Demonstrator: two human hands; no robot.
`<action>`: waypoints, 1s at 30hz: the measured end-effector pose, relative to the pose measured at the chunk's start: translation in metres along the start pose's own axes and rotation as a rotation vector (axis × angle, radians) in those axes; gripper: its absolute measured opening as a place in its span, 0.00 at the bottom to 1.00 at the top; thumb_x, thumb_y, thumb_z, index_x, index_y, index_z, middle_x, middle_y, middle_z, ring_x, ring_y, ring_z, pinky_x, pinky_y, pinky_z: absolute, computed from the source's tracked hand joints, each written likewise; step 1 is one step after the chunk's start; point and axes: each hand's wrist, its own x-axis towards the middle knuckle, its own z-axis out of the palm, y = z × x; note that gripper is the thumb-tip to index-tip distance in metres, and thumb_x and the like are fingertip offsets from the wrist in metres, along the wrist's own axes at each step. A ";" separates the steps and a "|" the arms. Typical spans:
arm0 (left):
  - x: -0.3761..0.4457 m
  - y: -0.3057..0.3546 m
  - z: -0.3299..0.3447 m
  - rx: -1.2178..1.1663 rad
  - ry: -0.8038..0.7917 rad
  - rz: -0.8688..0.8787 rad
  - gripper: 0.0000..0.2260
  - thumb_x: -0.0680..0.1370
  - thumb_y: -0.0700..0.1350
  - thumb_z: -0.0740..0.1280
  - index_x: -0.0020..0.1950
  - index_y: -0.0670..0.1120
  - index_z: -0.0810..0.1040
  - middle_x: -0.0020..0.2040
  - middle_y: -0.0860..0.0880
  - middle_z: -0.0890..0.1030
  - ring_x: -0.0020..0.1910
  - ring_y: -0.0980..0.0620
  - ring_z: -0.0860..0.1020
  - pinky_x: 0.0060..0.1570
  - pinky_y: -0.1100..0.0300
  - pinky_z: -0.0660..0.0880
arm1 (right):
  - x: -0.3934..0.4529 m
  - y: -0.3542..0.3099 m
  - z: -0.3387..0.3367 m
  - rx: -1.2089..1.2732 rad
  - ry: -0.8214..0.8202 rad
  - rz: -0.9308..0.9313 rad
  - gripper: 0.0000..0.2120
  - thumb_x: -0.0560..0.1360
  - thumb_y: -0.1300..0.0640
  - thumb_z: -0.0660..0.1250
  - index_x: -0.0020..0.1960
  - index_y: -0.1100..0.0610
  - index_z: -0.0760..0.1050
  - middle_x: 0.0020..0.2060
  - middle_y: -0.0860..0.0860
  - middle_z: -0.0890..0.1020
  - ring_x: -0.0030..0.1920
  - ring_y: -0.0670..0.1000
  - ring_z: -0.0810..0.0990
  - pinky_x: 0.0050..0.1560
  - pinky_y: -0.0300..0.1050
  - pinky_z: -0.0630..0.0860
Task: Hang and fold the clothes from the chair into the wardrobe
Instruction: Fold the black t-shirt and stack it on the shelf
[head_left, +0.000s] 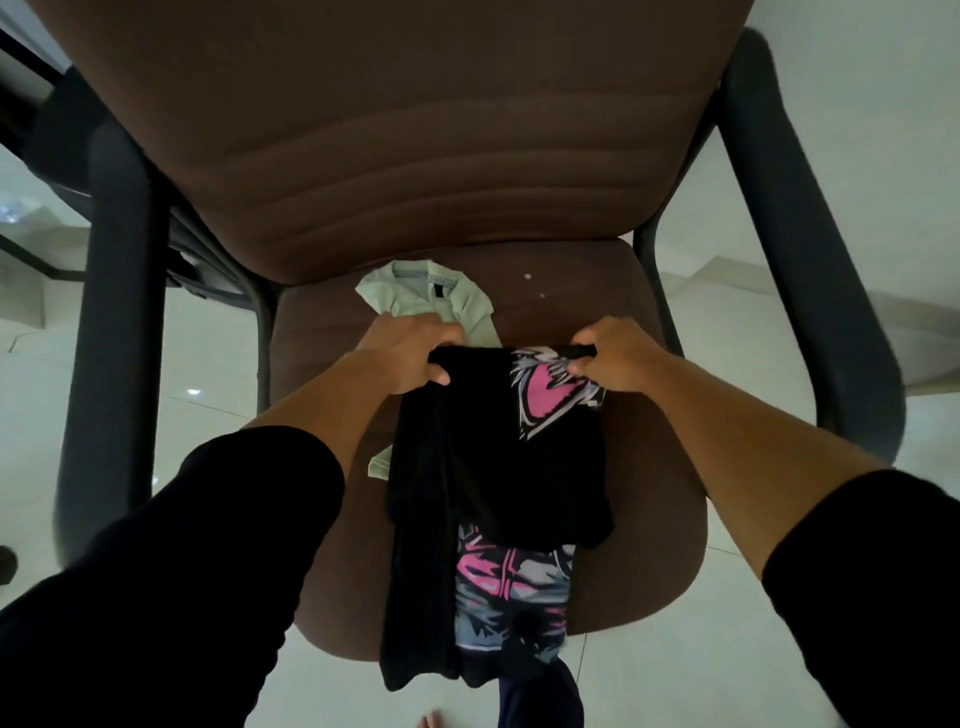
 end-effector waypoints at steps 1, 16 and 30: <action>-0.001 0.004 -0.009 0.030 0.073 -0.012 0.17 0.74 0.50 0.70 0.62 0.54 0.71 0.53 0.51 0.73 0.56 0.47 0.74 0.55 0.52 0.65 | -0.002 -0.002 -0.011 -0.025 0.048 -0.016 0.13 0.76 0.56 0.66 0.58 0.60 0.78 0.50 0.57 0.80 0.52 0.56 0.78 0.52 0.45 0.73; -0.115 0.057 0.002 0.221 0.512 -0.008 0.12 0.75 0.46 0.65 0.58 0.49 0.71 0.53 0.46 0.74 0.51 0.42 0.75 0.49 0.51 0.64 | -0.142 -0.021 0.026 0.006 0.556 -0.130 0.11 0.72 0.62 0.69 0.53 0.56 0.81 0.47 0.60 0.79 0.49 0.59 0.78 0.49 0.44 0.70; -0.187 0.065 0.187 -0.576 0.321 -0.378 0.19 0.76 0.59 0.64 0.60 0.49 0.66 0.67 0.44 0.64 0.64 0.41 0.68 0.63 0.45 0.68 | -0.167 0.004 0.244 0.727 0.333 0.281 0.30 0.69 0.45 0.72 0.67 0.51 0.68 0.62 0.55 0.74 0.56 0.53 0.78 0.56 0.45 0.76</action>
